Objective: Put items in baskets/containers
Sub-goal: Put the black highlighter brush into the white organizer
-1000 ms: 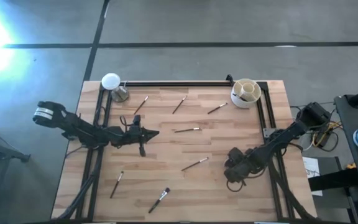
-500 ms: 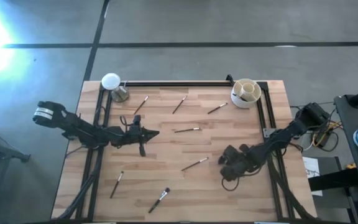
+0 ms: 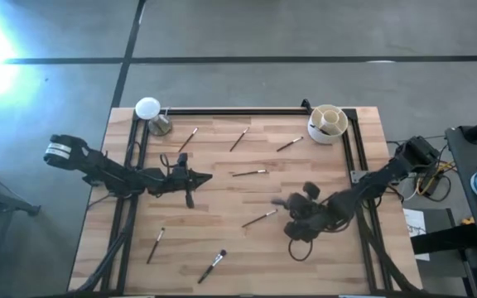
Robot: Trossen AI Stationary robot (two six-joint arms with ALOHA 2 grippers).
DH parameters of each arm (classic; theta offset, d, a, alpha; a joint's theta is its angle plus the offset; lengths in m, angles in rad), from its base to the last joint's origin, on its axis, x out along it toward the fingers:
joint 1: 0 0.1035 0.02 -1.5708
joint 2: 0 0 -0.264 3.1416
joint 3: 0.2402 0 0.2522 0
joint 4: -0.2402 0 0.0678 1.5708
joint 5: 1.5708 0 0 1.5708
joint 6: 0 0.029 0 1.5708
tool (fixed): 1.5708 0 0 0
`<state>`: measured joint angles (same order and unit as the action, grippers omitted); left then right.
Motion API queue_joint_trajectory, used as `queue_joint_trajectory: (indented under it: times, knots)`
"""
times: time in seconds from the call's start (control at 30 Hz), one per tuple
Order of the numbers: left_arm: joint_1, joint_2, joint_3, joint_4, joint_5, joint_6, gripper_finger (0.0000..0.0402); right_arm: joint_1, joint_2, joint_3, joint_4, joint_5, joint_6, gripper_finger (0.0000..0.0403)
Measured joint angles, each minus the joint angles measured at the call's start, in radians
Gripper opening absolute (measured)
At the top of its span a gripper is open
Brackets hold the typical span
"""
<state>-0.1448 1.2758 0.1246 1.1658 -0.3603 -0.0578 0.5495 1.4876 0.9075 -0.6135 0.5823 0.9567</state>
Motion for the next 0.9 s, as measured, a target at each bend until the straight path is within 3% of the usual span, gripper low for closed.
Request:
queue_joint_trajectory:
  times: [0.43,0.67,0.9]
  knots:
    - [0.0,0.0,0.0,0.0,0.0,0.0,0.0,-0.093,0.002,-0.083,0.006,-0.176,0.034,0.0013]
    - [0.001,0.0,0.0,0.0,0.003,-0.003,0.0,-0.185,0.002,-0.154,0.009,-0.237,0.048,0.0064]
    - [0.001,0.0,0.0,-0.001,0.003,-0.003,0.0,-0.233,0.002,-0.214,0.173,-0.329,0.004,0.0109]
